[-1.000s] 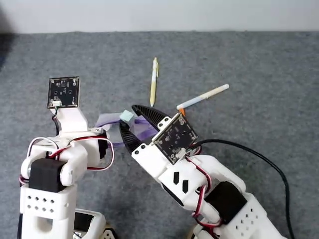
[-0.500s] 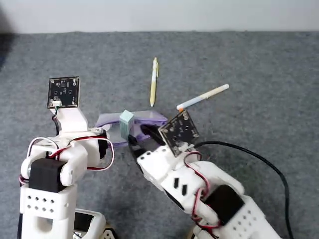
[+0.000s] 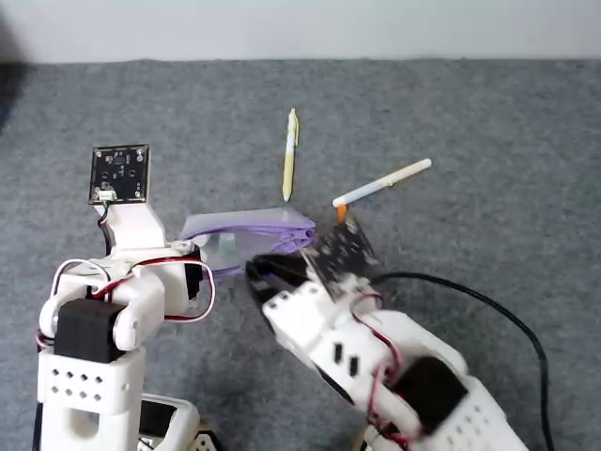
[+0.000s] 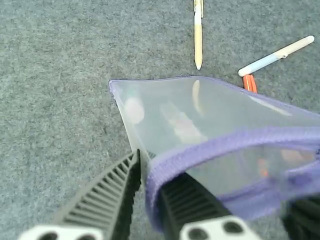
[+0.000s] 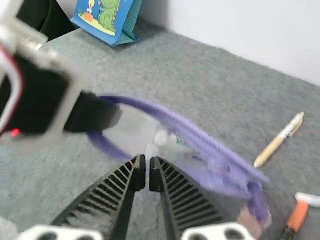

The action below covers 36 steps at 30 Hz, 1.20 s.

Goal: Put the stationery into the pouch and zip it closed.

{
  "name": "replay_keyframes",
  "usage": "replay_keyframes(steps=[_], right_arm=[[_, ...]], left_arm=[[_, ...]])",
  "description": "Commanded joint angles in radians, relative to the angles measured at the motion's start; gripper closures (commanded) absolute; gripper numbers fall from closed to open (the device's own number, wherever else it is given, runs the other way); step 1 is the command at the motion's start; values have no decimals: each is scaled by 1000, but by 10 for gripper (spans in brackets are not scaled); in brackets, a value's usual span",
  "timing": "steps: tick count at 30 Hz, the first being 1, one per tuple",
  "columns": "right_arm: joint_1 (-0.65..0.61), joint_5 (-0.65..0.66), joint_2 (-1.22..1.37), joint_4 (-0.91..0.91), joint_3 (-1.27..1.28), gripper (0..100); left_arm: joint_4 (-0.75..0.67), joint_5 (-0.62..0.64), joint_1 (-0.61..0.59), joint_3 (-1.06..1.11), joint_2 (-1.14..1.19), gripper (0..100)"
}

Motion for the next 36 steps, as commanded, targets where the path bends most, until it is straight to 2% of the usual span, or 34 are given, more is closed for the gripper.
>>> replay_keyframes(steps=[1, 4, 8, 12, 19, 26, 32, 36], right_arm=[[36, -26, -104, 97, -40, 961], [117, -77, -79, 142, -118, 961], [277, -110, 77, 182, -262, 961], [394, -133, 311, 219, -445, 962], [527, -135, 820, 423, -769, 962], [558, -133, 1276, 552, -1091, 960], [553, -135, 1578, 651, -1336, 839], [558, -130, 1736, 690, -1465, 838]], left_arm=[[-3, 11, 2, -10, 3, 986], [-20, 11, 3, -10, 3, 986], [-25, 11, 3, -10, 5, 986], [-25, 11, 2, -10, 3, 986], [-23, 11, -2, -10, -2, 986], [-23, 11, 0, -10, -2, 986], [-18, 11, -3, -10, -2, 986], [-18, 11, 2, -10, -2, 986]])
